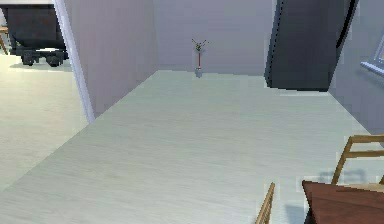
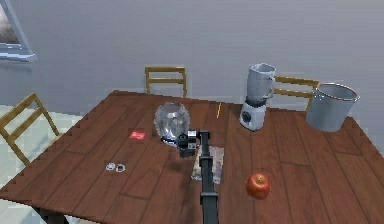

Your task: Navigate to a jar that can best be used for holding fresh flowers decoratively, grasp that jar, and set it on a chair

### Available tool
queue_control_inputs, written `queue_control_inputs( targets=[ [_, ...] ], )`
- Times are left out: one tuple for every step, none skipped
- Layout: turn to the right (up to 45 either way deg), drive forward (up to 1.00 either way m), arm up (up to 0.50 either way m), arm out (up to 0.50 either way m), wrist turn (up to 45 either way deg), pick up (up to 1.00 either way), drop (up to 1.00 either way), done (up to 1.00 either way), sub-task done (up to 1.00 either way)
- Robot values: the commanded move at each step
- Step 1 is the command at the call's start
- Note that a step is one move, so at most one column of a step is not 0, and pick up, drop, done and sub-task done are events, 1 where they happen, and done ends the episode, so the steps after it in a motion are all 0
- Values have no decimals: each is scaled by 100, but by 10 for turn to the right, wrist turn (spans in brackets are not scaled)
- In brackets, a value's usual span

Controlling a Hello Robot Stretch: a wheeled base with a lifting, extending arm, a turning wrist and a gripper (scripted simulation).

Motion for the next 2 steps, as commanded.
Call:
queue_control_inputs(
  targets=[
    [0,0,0,0,0,100,0,0,0],
    [0,0,10,0,0,0,0,0,0]
  ],
)
